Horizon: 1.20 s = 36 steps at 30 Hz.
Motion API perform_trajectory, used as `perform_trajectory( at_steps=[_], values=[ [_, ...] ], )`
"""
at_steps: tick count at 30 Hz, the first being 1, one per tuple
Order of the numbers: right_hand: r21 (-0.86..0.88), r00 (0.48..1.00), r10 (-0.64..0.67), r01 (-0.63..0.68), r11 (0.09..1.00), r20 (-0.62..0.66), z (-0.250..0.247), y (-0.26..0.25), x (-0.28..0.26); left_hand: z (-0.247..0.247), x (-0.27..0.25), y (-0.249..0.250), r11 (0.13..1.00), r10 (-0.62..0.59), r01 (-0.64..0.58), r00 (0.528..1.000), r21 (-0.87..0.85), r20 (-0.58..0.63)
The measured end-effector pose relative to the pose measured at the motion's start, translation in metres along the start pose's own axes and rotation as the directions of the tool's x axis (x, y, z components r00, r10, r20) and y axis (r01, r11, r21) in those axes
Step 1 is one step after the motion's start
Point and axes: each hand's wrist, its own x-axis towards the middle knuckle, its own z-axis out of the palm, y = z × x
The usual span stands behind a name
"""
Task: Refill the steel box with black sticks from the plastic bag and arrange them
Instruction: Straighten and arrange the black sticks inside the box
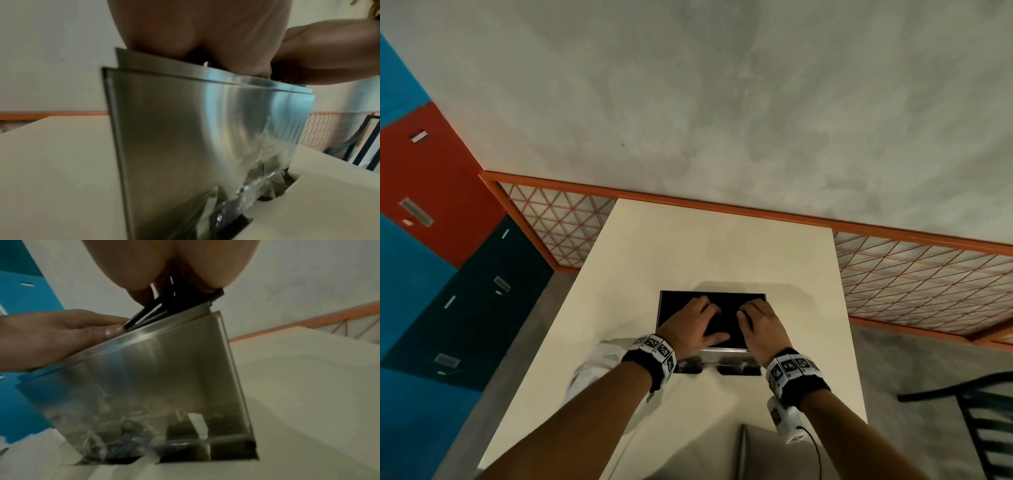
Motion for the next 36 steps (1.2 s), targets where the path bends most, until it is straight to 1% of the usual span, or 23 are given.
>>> perform_trajectory(
  at_steps=[2, 5, 8, 9, 10, 11, 12, 14, 15, 16, 18, 20, 22, 24, 25, 29, 31, 34, 36],
  values=[
    [0.030, 1.000, 0.021, -0.021, 0.999, 0.003, 0.008, -0.005, -0.004, 0.000, -0.007, -0.005, 0.997, 0.015, -0.014, 1.000, 0.072, -0.020],
    [0.109, 0.996, 0.088, -0.085, 0.990, -0.022, 0.010, -0.008, -0.004, -0.003, -0.013, -0.008, 0.988, 0.022, -0.020, 1.000, 0.151, -0.012],
    [0.256, 0.972, 0.191, -0.152, 0.955, -0.134, 0.001, -0.007, -0.001, -0.005, -0.016, -0.001, 0.991, 0.045, -0.045, 0.999, 0.126, 0.002],
    [0.281, 0.965, 0.207, -0.156, 0.947, -0.164, -0.002, -0.006, 0.000, -0.005, -0.017, 0.003, 0.992, 0.058, -0.059, 0.998, 0.112, 0.014],
    [0.276, 0.964, 0.193, -0.139, 0.951, -0.181, -0.003, -0.006, 0.000, -0.004, -0.018, 0.006, 0.992, 0.076, -0.078, 0.997, 0.102, 0.024],
    [0.243, 0.973, 0.146, -0.101, 0.965, -0.177, -0.003, -0.006, -0.001, -0.003, -0.019, 0.007, 0.991, 0.093, -0.096, 0.995, 0.096, 0.031],
    [0.177, 0.986, 0.072, -0.045, 0.983, -0.149, 0.001, -0.006, -0.004, -0.001, -0.020, 0.008, 0.990, 0.105, -0.108, 0.994, 0.095, 0.033],
    [-0.035, 0.997, -0.077, 0.076, 0.996, -0.030, 0.012, -0.005, -0.013, 0.002, -0.020, 0.007, 0.989, 0.112, -0.114, 0.994, 0.090, 0.017],
    [-0.129, 0.993, -0.116, 0.119, 0.985, 0.031, 0.016, -0.005, -0.017, 0.004, -0.020, 0.006, 0.991, 0.107, -0.107, 0.994, 0.080, 0.001],
    [-0.175, 0.991, -0.114, 0.125, 0.977, 0.076, 0.019, -0.007, -0.020, 0.005, -0.020, 0.006, 0.994, 0.092, -0.090, 0.996, 0.069, -0.017],
    [-0.212, 0.991, -0.087, 0.106, 0.972, 0.098, 0.018, -0.011, -0.021, 0.006, -0.020, 0.007, 0.997, 0.028, -0.026, 0.999, 0.070, -0.027],
    [-0.270, 0.985, -0.095, 0.132, 0.954, 0.145, 0.017, -0.015, -0.024, 0.007, -0.019, 0.011, 0.994, -0.043, 0.042, 0.999, 0.098, 0.004],
    [-0.370, 0.970, -0.117, 0.190, 0.909, 0.212, 0.017, -0.016, -0.026, 0.008, -0.020, 0.014, 0.988, -0.095, 0.088, 0.994, 0.125, 0.054],
    [-0.432, 0.951, -0.082, 0.210, 0.877, 0.297, 0.013, -0.021, -0.024, 0.011, -0.021, 0.014, 0.986, -0.117, 0.105, 0.989, 0.129, 0.086],
    [-0.443, 0.948, -0.068, 0.207, 0.872, 0.310, 0.011, -0.026, -0.022, 0.012, -0.021, 0.014, 0.987, -0.117, 0.106, 0.990, 0.121, 0.084],
    [-0.431, 0.959, -0.202, 0.270, 0.861, 0.197, 0.013, -0.038, -0.012, 0.012, -0.025, 0.017, 0.990, -0.108, 0.105, 0.994, 0.099, 0.026],
    [-0.424, 0.968, -0.183, 0.240, 0.873, 0.171, 0.014, -0.041, -0.011, 0.010, -0.027, 0.021, 0.987, -0.119, 0.117, 0.993, 0.109, 0.008],
    [-0.486, 0.965, -0.160, 0.245, 0.839, 0.209, 0.020, -0.038, -0.015, 0.011, -0.031, 0.023, 0.988, -0.099, 0.102, 0.995, 0.118, -0.027],
    [-0.510, 0.954, -0.088, 0.230, 0.829, 0.287, 0.023, -0.037, -0.017, 0.013, -0.033, 0.023, 0.990, -0.088, 0.091, 0.996, 0.111, -0.033]
  ],
)
